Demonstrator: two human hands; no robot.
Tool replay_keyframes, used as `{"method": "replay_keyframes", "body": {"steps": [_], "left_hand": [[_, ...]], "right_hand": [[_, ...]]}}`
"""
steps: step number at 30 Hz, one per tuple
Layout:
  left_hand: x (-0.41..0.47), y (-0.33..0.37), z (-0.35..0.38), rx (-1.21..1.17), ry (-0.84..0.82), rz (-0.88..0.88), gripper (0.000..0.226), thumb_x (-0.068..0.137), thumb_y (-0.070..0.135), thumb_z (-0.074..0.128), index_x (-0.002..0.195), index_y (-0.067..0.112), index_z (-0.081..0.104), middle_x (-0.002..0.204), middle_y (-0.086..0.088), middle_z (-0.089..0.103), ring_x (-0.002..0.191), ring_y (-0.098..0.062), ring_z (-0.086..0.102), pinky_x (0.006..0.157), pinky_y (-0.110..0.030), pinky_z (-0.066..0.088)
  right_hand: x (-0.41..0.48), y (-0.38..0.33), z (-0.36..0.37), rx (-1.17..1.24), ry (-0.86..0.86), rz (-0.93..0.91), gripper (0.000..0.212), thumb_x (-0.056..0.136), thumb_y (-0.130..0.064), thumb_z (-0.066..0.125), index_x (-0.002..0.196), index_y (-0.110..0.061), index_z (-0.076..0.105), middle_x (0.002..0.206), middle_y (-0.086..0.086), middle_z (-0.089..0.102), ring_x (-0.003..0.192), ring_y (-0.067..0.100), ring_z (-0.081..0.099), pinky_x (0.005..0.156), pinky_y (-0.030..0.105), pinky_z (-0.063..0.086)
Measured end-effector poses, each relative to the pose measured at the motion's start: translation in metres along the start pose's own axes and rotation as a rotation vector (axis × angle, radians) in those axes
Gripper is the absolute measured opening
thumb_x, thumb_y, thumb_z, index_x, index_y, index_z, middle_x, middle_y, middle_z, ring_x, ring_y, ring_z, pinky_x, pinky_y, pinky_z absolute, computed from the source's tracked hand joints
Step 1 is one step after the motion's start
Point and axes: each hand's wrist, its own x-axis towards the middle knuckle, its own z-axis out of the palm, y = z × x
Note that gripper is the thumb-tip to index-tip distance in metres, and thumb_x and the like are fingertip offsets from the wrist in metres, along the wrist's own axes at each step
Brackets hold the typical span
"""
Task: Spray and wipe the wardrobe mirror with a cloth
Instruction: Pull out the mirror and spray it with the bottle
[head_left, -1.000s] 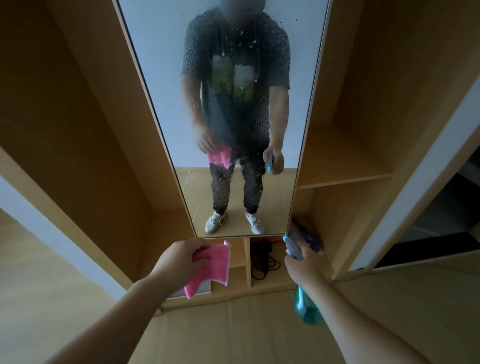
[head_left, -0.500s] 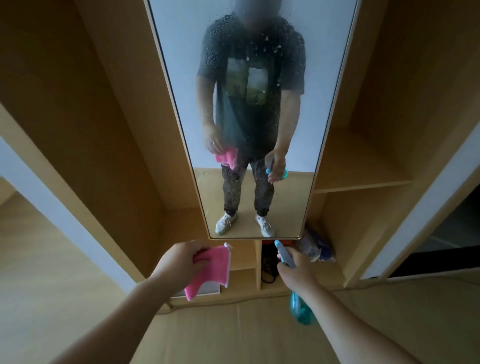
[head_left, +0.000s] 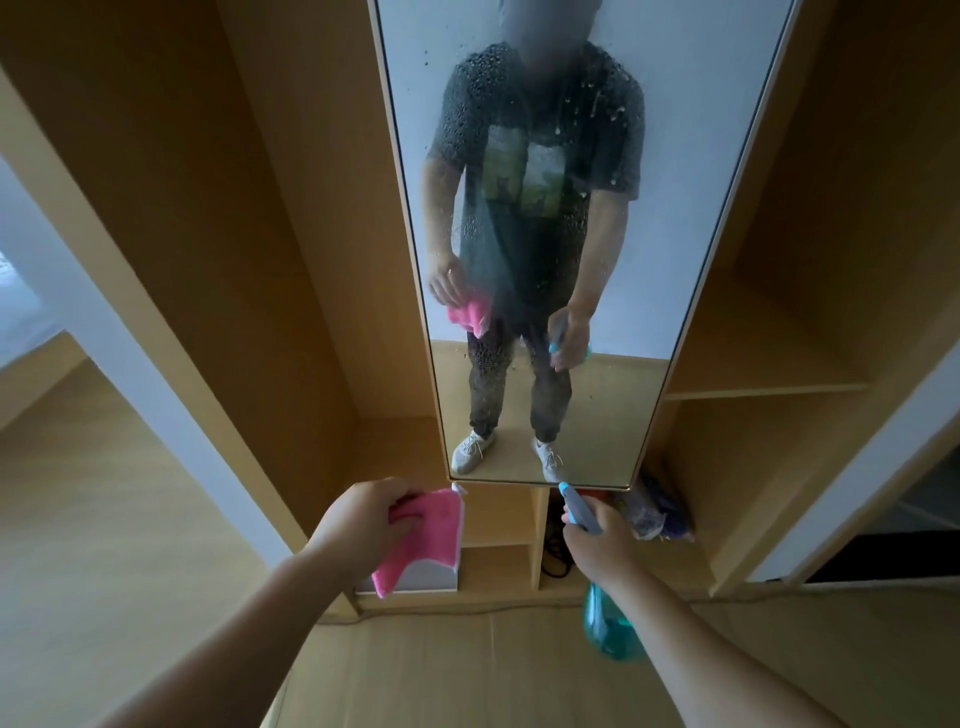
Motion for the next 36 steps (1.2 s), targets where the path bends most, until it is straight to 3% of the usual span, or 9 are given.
{"method": "replay_keyframes", "body": {"steps": [3,7,12,15,18,21,26,31,36], "left_hand": [[-0.001,-0.002,-0.005,0.003,0.008,-0.003,0.021,0.087,0.025,0.065,0.105,0.035,0.066,0.086,0.021,0.064,0.077,0.001,0.058,0.062,-0.013,0.044],[-0.004,-0.002,-0.011,-0.003,0.018,0.002,0.019,0.088,0.024,0.064,0.104,0.034,0.066,0.086,0.021,0.063,0.077,0.001,0.058,0.063,-0.014,0.047],[-0.009,-0.006,-0.018,-0.002,0.034,-0.006,0.02,0.087,0.024,0.064,0.106,0.032,0.067,0.087,0.019,0.064,0.078,0.0,0.058,0.062,-0.014,0.044],[-0.011,-0.008,-0.022,0.0,0.044,-0.006,0.022,0.088,0.024,0.064,0.107,0.033,0.066,0.089,0.019,0.064,0.079,-0.001,0.058,0.063,-0.012,0.044],[-0.01,-0.007,-0.028,-0.003,0.063,0.002,0.021,0.088,0.023,0.064,0.106,0.034,0.066,0.087,0.022,0.062,0.078,0.001,0.057,0.062,-0.012,0.042],[-0.006,-0.003,-0.037,-0.012,0.073,0.017,0.021,0.086,0.022,0.065,0.102,0.035,0.065,0.084,0.022,0.063,0.077,0.001,0.059,0.066,-0.017,0.05],[0.01,0.017,-0.062,-0.008,0.132,0.073,0.02,0.087,0.023,0.065,0.101,0.037,0.065,0.083,0.022,0.063,0.075,0.003,0.059,0.064,-0.015,0.05],[0.032,0.053,-0.1,0.003,0.248,0.149,0.014,0.086,0.022,0.063,0.094,0.033,0.066,0.079,0.019,0.064,0.071,0.003,0.059,0.062,-0.017,0.052],[0.049,0.085,-0.132,0.009,0.316,0.243,0.023,0.085,0.022,0.063,0.086,0.044,0.058,0.074,0.026,0.059,0.069,0.004,0.057,0.055,-0.01,0.041]], "right_hand": [[-0.002,-0.007,0.002,-0.032,-0.057,-0.039,0.013,0.085,-0.012,0.053,0.093,-0.014,0.063,0.086,0.008,0.065,0.072,0.016,0.06,0.054,0.015,0.042],[-0.005,-0.019,0.008,-0.072,-0.091,-0.111,0.014,0.086,-0.011,0.053,0.091,-0.021,0.062,0.074,0.0,0.06,0.056,0.001,0.052,0.045,0.004,0.037],[-0.009,-0.03,0.015,-0.104,-0.073,-0.138,0.02,0.088,-0.014,0.053,0.069,-0.021,0.051,0.057,-0.004,0.047,0.042,-0.002,0.046,0.041,0.007,0.035],[-0.007,-0.03,0.018,-0.066,-0.035,-0.093,0.025,0.09,-0.017,0.051,0.068,-0.026,0.047,0.056,-0.005,0.046,0.039,-0.001,0.046,0.038,0.008,0.031],[-0.004,-0.034,0.015,-0.038,-0.063,-0.081,0.014,0.088,-0.013,0.051,0.075,-0.019,0.053,0.061,-0.002,0.048,0.045,0.004,0.043,0.04,0.007,0.032],[-0.003,-0.044,0.006,-0.004,-0.056,-0.105,0.018,0.087,-0.01,0.052,0.091,-0.027,0.057,0.072,-0.001,0.057,0.055,0.003,0.053,0.043,0.004,0.036],[0.005,-0.086,-0.031,0.105,0.045,-0.174,0.024,0.088,-0.011,0.052,0.106,-0.025,0.059,0.077,-0.004,0.059,0.064,0.006,0.054,0.05,0.009,0.039],[0.006,-0.161,-0.098,0.17,0.178,-0.378,0.02,0.091,-0.013,0.056,0.105,-0.026,0.06,0.076,-0.008,0.054,0.064,0.007,0.052,0.046,0.009,0.039],[-0.003,-0.226,-0.159,0.228,0.277,-0.549,0.018,0.091,-0.01,0.055,0.098,-0.027,0.061,0.074,-0.004,0.053,0.059,0.007,0.047,0.046,0.01,0.038]]}}
